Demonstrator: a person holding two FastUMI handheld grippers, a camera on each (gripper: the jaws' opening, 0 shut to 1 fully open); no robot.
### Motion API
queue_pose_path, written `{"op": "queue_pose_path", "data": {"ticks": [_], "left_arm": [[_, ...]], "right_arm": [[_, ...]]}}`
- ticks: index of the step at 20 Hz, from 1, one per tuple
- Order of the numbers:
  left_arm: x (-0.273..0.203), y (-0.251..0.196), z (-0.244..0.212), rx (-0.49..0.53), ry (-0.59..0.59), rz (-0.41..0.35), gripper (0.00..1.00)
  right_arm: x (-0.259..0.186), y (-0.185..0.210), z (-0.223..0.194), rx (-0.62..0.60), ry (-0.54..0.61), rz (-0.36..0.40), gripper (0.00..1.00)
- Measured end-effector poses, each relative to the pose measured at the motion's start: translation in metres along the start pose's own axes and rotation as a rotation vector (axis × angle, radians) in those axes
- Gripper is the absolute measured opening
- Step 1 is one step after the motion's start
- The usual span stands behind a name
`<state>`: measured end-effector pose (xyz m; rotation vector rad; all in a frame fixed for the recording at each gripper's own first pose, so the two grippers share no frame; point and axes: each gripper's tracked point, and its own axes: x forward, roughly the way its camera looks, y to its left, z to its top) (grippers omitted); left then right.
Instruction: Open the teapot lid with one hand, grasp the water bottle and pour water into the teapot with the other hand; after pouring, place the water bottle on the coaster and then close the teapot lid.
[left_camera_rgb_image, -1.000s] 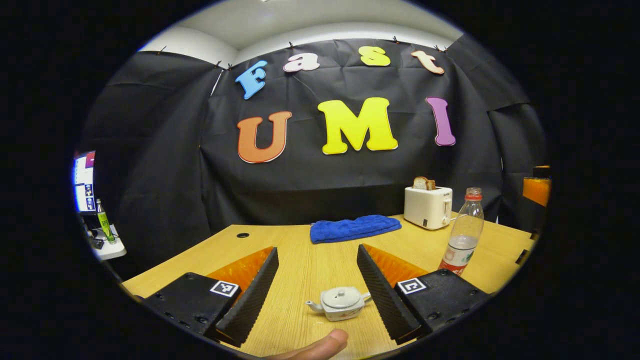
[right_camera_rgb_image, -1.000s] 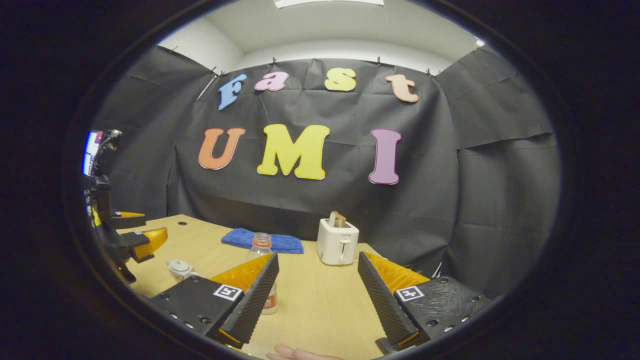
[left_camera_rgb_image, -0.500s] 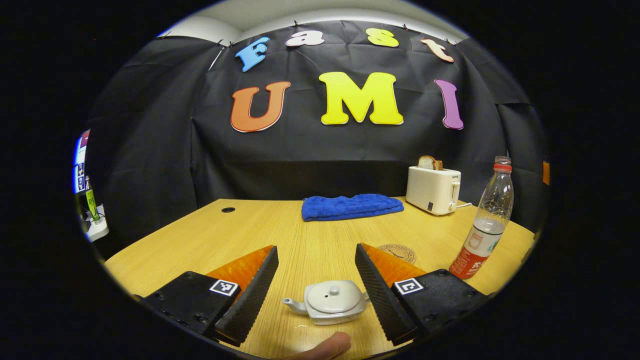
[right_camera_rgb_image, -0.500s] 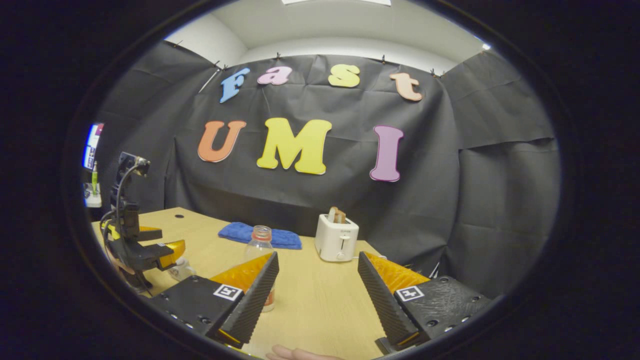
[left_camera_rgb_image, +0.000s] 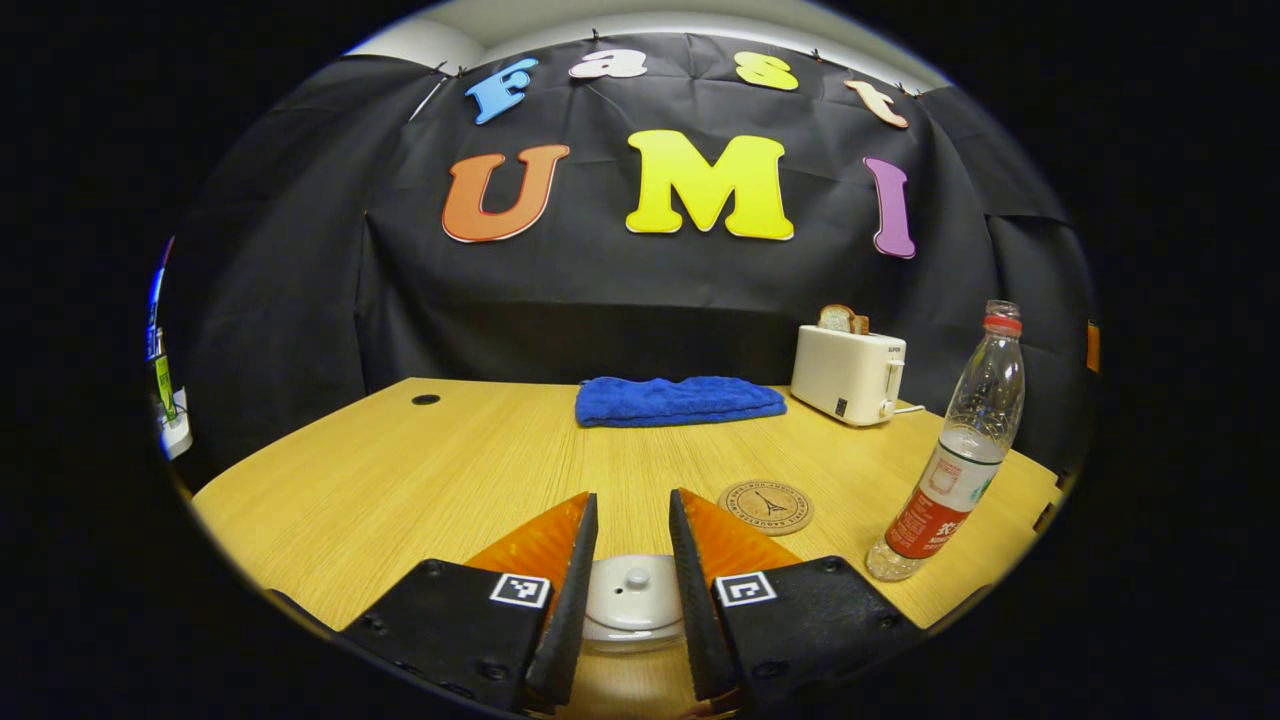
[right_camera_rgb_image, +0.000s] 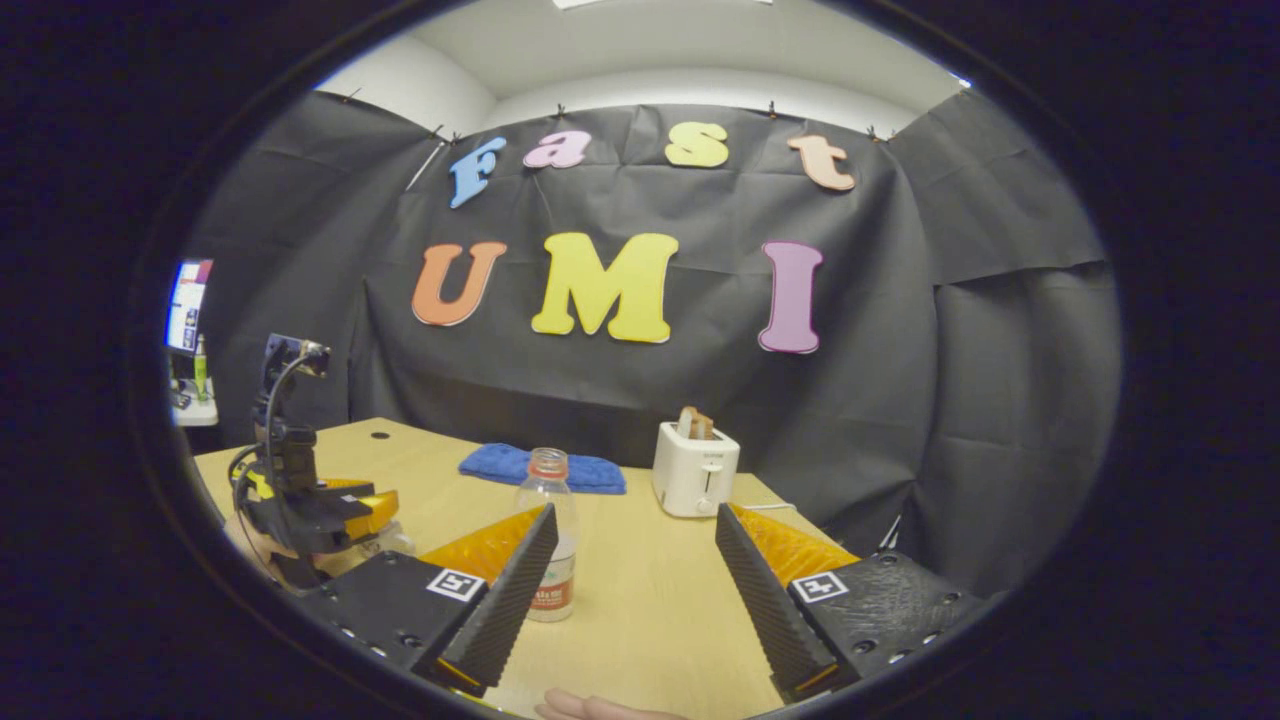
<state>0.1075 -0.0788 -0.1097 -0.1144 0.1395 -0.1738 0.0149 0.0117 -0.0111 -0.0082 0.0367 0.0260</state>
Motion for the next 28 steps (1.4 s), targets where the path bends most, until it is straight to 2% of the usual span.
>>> {"op": "queue_pose_path", "data": {"ticks": [1, 2, 4, 5, 6, 8, 14, 18, 22, 25, 28], "left_arm": [[0.002, -0.002, -0.005, 0.0, 0.016, -0.012, 0.42], [0.001, -0.002, -0.007, 0.005, 0.027, -0.013, 0.34], [0.004, -0.001, -0.007, 0.027, 0.02, -0.01, 0.28], [0.004, 0.002, -0.006, 0.039, 0.013, -0.006, 0.31], [0.005, 0.003, -0.005, 0.044, 0.011, -0.009, 0.2], [0.006, 0.001, -0.004, 0.042, 0.01, -0.018, 0.11], [0.001, 0.006, 0.002, 0.03, 0.011, -0.024, 0.09], [-0.014, 0.009, 0.02, 0.061, -0.003, -0.02, 0.09], [-0.033, 0.019, 0.043, 0.06, -0.025, -0.017, 0.08], [-0.049, 0.028, 0.055, 0.027, -0.023, -0.008, 0.09], [-0.062, 0.042, 0.064, 0.053, -0.021, 0.028, 0.08]], "right_arm": [[0.0, 0.0, -0.001, -0.005, -0.002, -0.002, 0.95], [0.0, 0.0, -0.001, -0.006, -0.001, 0.0, 0.95], [-0.001, 0.003, -0.002, -0.006, -0.002, 0.008, 0.95], [-0.001, 0.003, -0.003, -0.007, -0.002, 0.007, 0.96], [-0.001, 0.003, -0.003, -0.007, -0.002, 0.006, 0.98], [0.001, 0.009, -0.005, -0.001, -0.002, 0.016, 0.96], [0.01, 0.027, -0.036, 0.033, 0.062, 0.056, 0.95], [0.018, 0.04, -0.045, 0.112, 0.104, 0.088, 0.98], [0.031, 0.043, -0.055, 0.152, 0.114, 0.073, 0.96], [0.04, 0.056, -0.058, 0.172, 0.103, 0.102, 0.96], [0.051, 0.067, -0.065, 0.161, 0.085, 0.115, 0.96]]}}
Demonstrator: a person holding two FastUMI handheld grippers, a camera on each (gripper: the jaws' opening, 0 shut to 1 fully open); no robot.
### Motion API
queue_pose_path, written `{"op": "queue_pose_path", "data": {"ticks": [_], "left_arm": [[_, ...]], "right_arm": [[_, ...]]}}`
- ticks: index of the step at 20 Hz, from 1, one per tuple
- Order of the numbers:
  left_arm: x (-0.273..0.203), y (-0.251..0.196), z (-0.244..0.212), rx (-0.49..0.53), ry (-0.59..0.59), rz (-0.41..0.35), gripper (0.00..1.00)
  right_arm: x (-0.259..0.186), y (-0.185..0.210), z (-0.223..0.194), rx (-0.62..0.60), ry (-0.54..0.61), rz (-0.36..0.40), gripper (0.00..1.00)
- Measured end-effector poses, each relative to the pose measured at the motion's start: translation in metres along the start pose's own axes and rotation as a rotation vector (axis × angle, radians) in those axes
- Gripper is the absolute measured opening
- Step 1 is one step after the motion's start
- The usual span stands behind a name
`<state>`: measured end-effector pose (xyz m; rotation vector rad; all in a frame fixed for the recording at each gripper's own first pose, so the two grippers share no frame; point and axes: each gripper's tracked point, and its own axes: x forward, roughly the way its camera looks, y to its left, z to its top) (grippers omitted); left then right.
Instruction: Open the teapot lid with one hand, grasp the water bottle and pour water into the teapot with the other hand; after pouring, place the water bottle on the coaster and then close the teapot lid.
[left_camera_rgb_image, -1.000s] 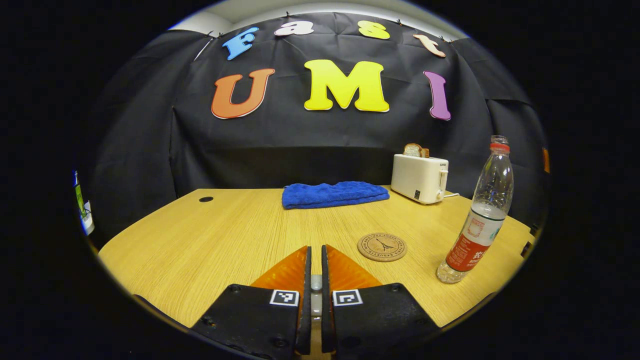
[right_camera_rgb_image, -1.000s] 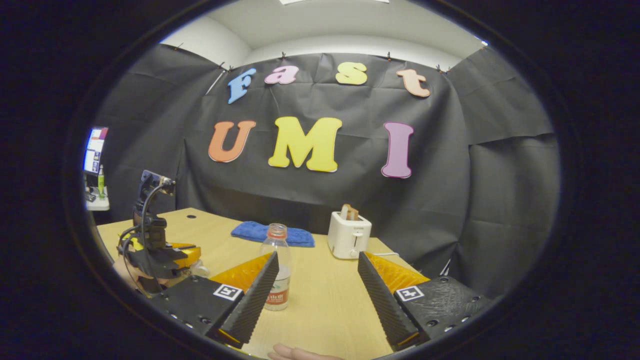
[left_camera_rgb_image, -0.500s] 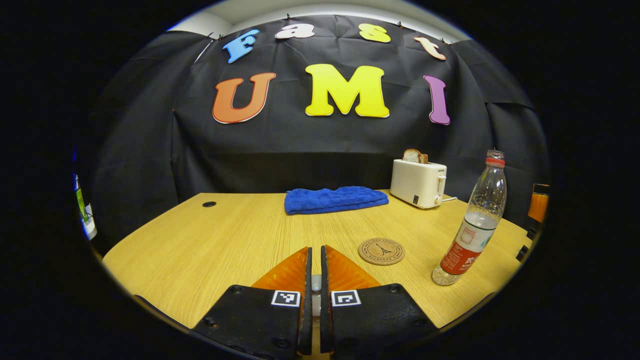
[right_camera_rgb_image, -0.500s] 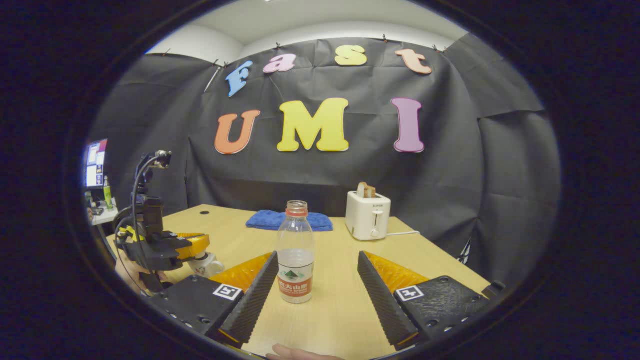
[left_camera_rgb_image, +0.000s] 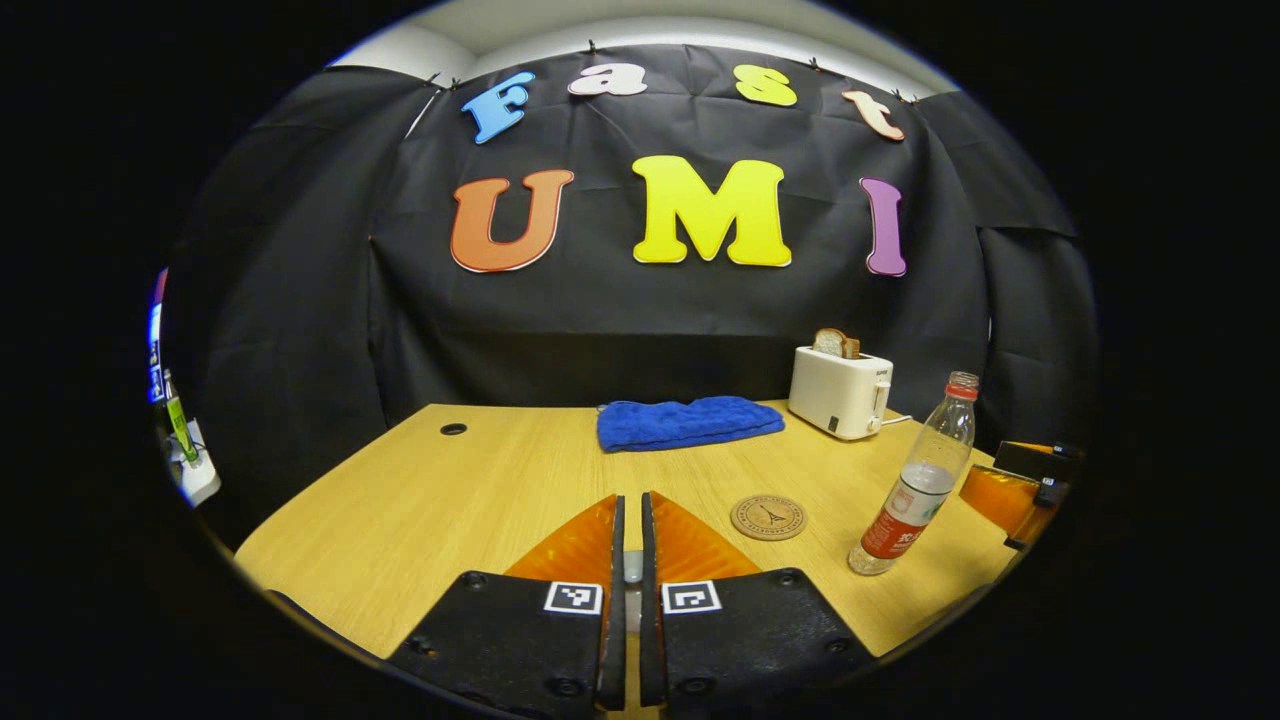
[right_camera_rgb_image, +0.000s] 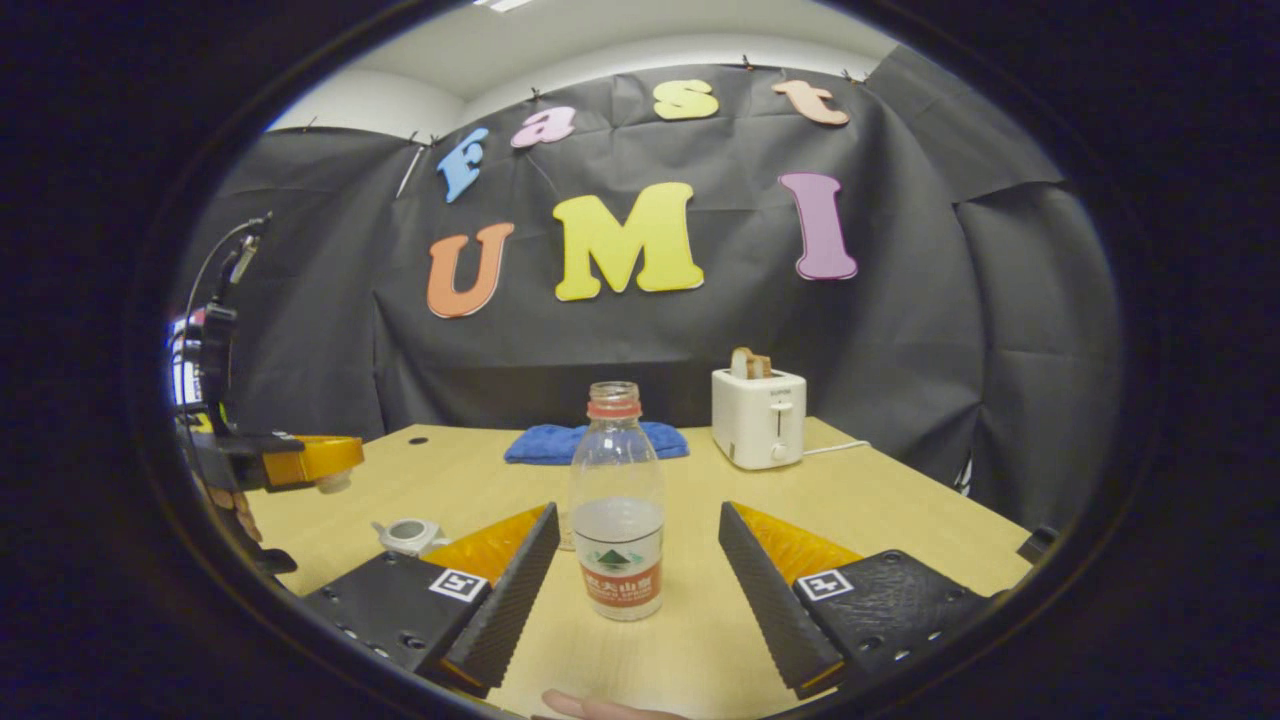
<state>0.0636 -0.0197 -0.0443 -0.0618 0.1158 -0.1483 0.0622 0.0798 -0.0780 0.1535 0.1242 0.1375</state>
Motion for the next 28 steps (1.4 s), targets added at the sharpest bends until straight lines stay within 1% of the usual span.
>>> {"op": "queue_pose_path", "data": {"ticks": [3, 6, 8, 9, 10, 12, 13, 15, 16, 17, 18, 21, 24, 27, 28], "left_arm": [[-0.008, 0.004, 0.011, -0.007, -0.019, 0.006, 0.08], [-0.017, 0.001, 0.019, -0.027, -0.037, -0.016, 0.08], [-0.024, 0.003, 0.022, -0.009, -0.037, -0.012, 0.07], [-0.029, 0.007, 0.025, 0.001, -0.044, 0.0, 0.08], [-0.033, 0.007, 0.03, 0.004, -0.055, -0.002, 0.08], [-0.041, 0.004, 0.036, -0.003, -0.069, -0.019, 0.07], [-0.043, 0.004, 0.039, -0.002, -0.077, -0.024, 0.07], [-0.048, 0.009, 0.043, 0.007, -0.086, -0.018, 0.07], [-0.049, 0.015, 0.044, 0.007, -0.086, -0.009, 0.07], [-0.05, 0.019, 0.046, 0.004, -0.088, -0.001, 0.07], [-0.051, 0.023, 0.047, -0.005, -0.09, 0.005, 0.07], [-0.052, 0.033, 0.046, -0.017, -0.084, 0.012, 0.07], [-0.052, 0.043, 0.044, -0.01, -0.078, 0.033, 0.07], [-0.052, 0.041, 0.039, -0.009, -0.058, 0.02, 0.08], [-0.052, 0.042, 0.039, 0.001, -0.056, 0.021, 0.07]], "right_arm": [[0.016, 0.009, -0.012, 0.005, 0.003, 0.018, 0.96], [0.034, 0.014, -0.021, 0.015, 0.006, 0.033, 0.96], [0.045, 0.018, -0.026, 0.001, 0.004, 0.04, 0.96], [0.05, 0.015, -0.025, -0.009, -0.008, 0.03, 0.95], [0.054, 0.012, -0.024, -0.019, -0.018, 0.014, 0.97], [0.063, 0.008, -0.027, -0.028, -0.015, -0.006, 0.96], [0.064, 0.009, -0.029, -0.03, -0.011, -0.003, 0.97], [0.067, 0.006, -0.025, -0.046, -0.016, -0.028, 0.96], [0.068, 0.004, -0.024, -0.049, -0.019, -0.039, 0.92], [0.066, 0.007, -0.022, -0.052, -0.019, -0.037, 0.77], [0.066, 0.009, -0.023, -0.06, -0.012, -0.038, 0.77], [0.062, 0.015, -0.017, -0.118, -0.008, -0.047, 0.76], [0.059, 0.019, -0.01, -0.202, 0.01, -0.084, 0.76], [0.058, 0.027, -0.003, -0.293, 0.016, -0.108, 0.75], [0.059, 0.026, -0.002, -0.336, 0.016, -0.13, 0.75]]}}
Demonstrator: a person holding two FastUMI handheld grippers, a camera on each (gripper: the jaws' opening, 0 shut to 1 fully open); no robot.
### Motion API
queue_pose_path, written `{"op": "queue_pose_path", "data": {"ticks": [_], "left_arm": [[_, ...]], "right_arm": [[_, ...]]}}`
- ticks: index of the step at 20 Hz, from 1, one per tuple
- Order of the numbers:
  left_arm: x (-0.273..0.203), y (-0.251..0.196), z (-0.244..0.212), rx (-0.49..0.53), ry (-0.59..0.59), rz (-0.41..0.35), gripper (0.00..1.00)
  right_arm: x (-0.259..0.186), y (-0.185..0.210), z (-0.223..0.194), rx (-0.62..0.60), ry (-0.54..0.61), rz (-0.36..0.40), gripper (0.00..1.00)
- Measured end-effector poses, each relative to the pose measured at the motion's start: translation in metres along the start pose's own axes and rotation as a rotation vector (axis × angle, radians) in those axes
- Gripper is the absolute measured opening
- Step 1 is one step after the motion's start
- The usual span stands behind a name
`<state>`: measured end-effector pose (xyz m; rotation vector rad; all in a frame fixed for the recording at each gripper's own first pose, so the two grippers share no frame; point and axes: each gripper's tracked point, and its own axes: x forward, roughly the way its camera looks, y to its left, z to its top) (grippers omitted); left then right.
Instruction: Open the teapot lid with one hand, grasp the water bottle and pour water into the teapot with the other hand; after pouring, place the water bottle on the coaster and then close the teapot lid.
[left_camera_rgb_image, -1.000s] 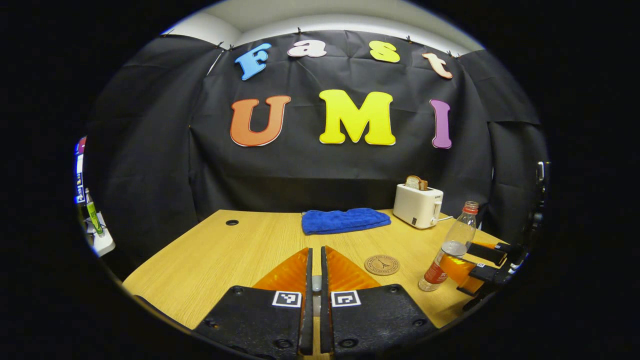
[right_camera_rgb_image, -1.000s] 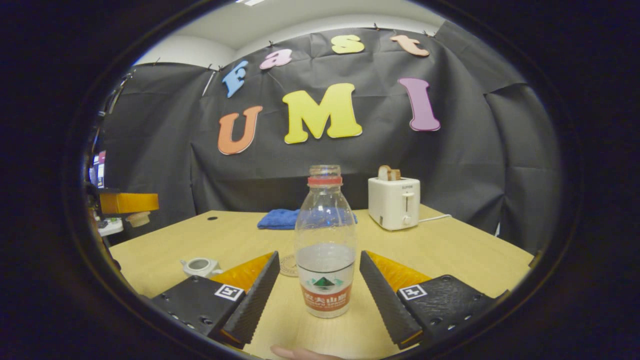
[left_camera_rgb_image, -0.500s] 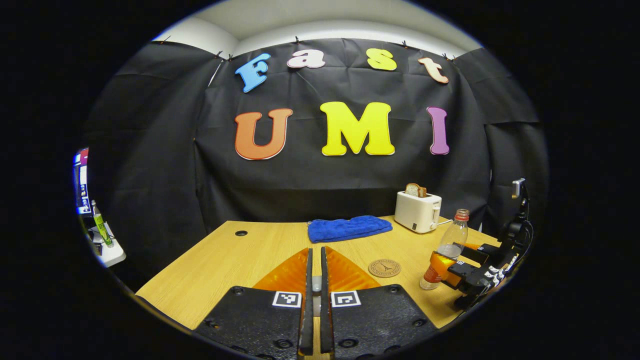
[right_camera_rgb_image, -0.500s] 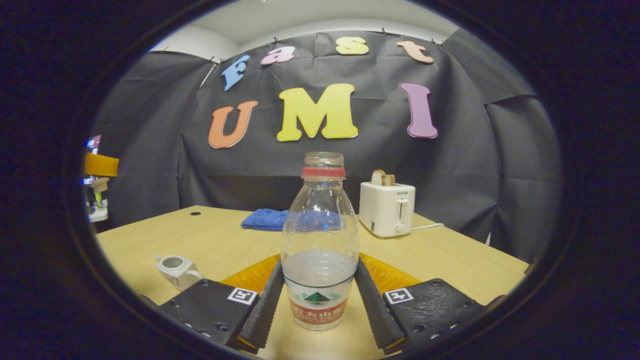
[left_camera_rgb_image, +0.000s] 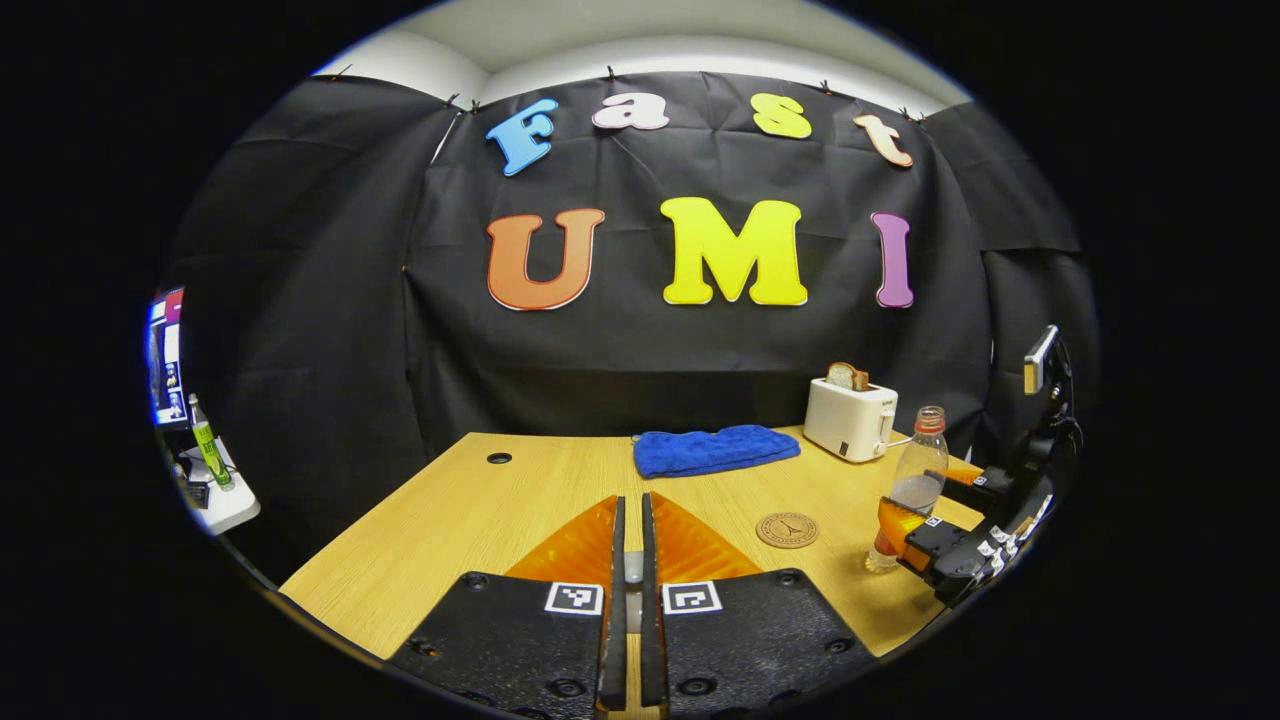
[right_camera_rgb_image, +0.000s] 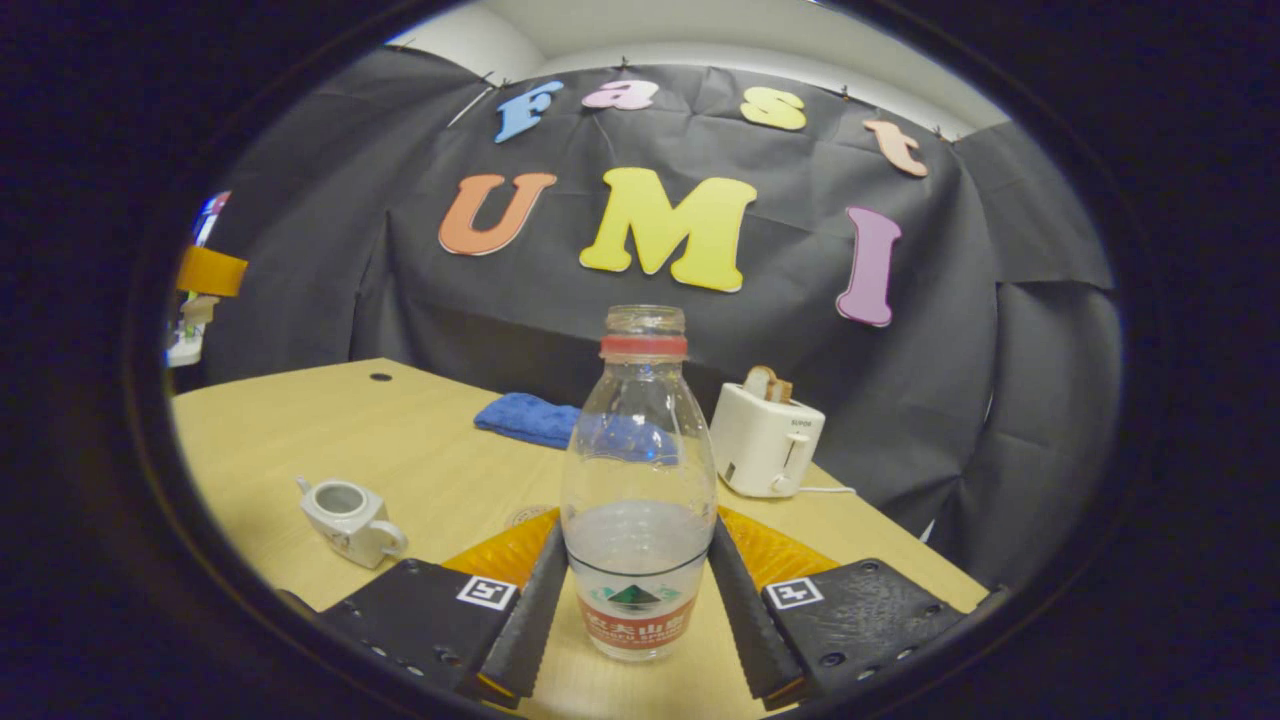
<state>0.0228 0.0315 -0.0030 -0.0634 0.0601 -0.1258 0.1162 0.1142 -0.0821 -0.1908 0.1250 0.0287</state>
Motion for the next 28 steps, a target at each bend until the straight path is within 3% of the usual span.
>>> {"op": "queue_pose_path", "data": {"ticks": [7, 14, 20, 28], "left_arm": [[-0.004, 0.011, 0.003, 0.014, -0.009, 0.011, 0.08], [-0.008, 0.02, 0.008, -0.007, -0.021, 0.015, 0.07], [-0.005, 0.027, 0.005, -0.015, -0.01, 0.025, 0.07], [-0.004, 0.03, 0.001, -0.02, 0.003, 0.016, 0.07]], "right_arm": [[0.012, -0.002, -0.002, -0.378, -0.01, -0.114, 0.75], [0.009, 0.029, 0.011, -0.796, -0.132, -0.123, 0.77], [0.003, 0.058, 0.016, -1.073, -0.207, -0.126, 0.77], [0.003, 0.073, 0.021, -1.347, -0.244, -0.149, 0.77]]}}
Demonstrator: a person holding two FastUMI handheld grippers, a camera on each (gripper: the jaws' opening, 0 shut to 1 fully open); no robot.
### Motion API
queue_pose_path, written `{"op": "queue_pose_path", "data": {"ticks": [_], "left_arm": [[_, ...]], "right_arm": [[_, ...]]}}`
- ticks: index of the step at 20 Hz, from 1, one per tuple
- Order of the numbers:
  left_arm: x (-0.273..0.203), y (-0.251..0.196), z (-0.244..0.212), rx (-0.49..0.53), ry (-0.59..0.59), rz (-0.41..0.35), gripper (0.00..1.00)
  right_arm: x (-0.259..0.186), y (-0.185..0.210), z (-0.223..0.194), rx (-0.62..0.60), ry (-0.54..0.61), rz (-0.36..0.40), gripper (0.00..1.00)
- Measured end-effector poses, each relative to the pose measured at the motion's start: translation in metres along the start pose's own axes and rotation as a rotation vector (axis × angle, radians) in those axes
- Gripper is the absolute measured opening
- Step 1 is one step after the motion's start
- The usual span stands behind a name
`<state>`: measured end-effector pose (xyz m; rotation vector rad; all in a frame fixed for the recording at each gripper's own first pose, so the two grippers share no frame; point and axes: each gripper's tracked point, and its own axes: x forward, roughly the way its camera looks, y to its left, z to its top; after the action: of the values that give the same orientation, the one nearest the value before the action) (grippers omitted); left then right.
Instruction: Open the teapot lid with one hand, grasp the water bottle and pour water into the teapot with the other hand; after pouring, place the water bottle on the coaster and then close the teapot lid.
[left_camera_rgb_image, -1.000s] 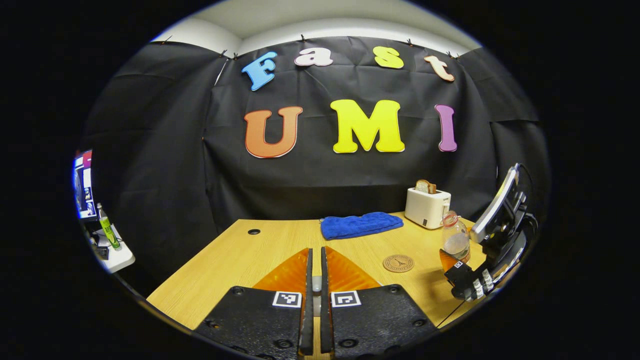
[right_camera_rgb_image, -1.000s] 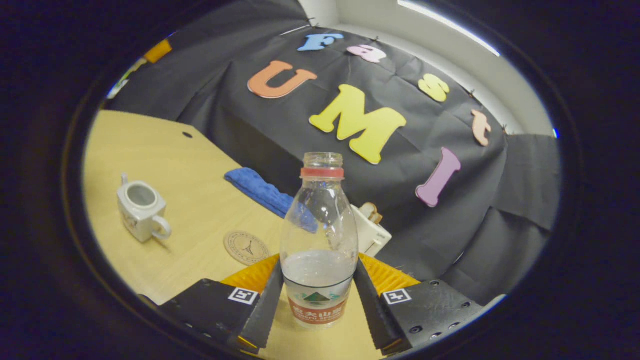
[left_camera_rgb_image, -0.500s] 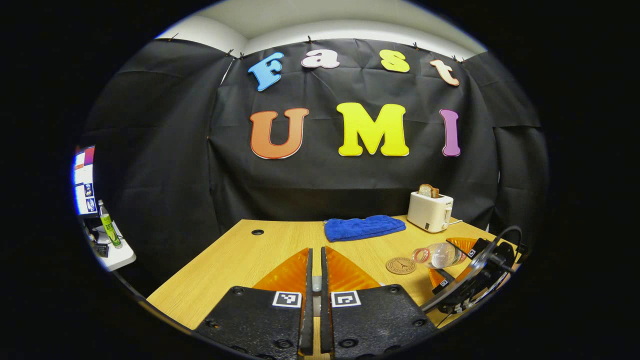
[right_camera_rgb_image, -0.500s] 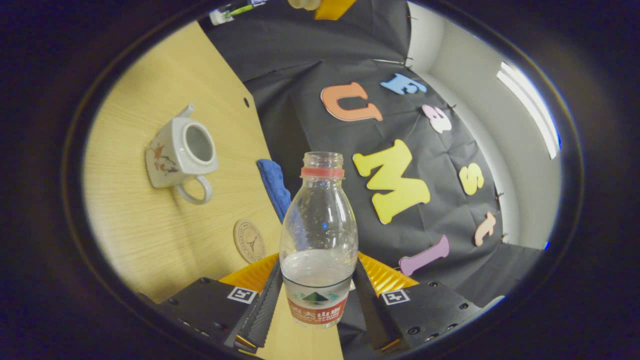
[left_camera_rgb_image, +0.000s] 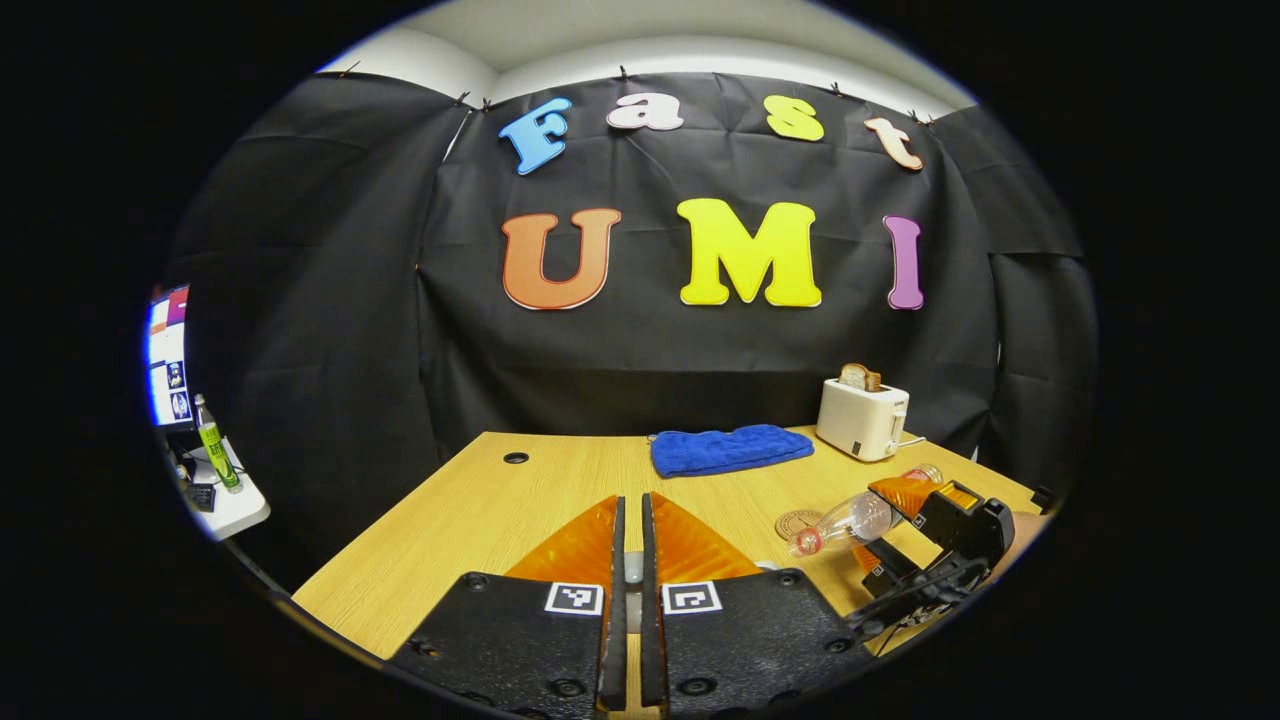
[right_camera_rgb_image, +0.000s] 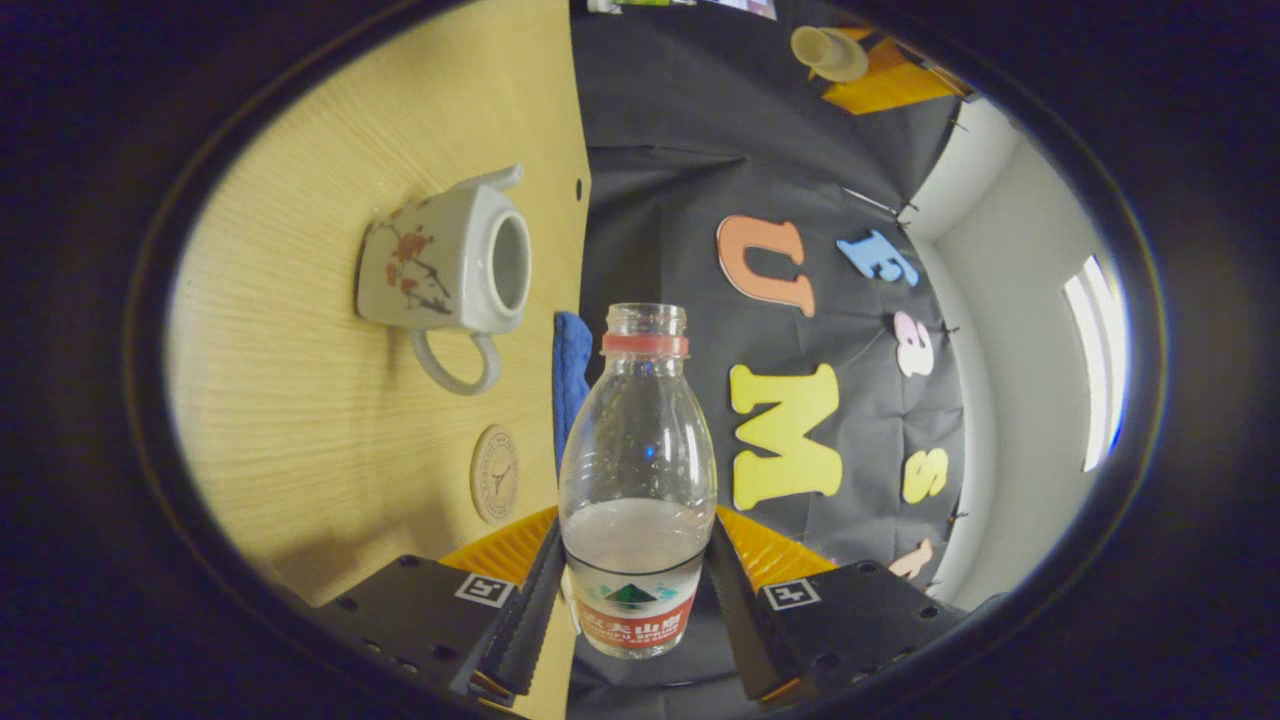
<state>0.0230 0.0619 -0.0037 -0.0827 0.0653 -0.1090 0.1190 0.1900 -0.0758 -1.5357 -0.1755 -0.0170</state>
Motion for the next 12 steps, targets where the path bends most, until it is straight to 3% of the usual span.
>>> {"op": "queue_pose_path", "data": {"ticks": [6, 12], "left_arm": [[0.001, 0.002, -0.004, 0.012, 0.011, 0.0, 0.07], [0.002, -0.001, -0.006, 0.032, 0.015, -0.003, 0.07]], "right_arm": [[0.007, -0.017, 0.001, -0.213, -0.02, -0.016, 0.77], [0.01, -0.031, 0.011, -0.342, -0.043, -0.062, 0.75]]}}
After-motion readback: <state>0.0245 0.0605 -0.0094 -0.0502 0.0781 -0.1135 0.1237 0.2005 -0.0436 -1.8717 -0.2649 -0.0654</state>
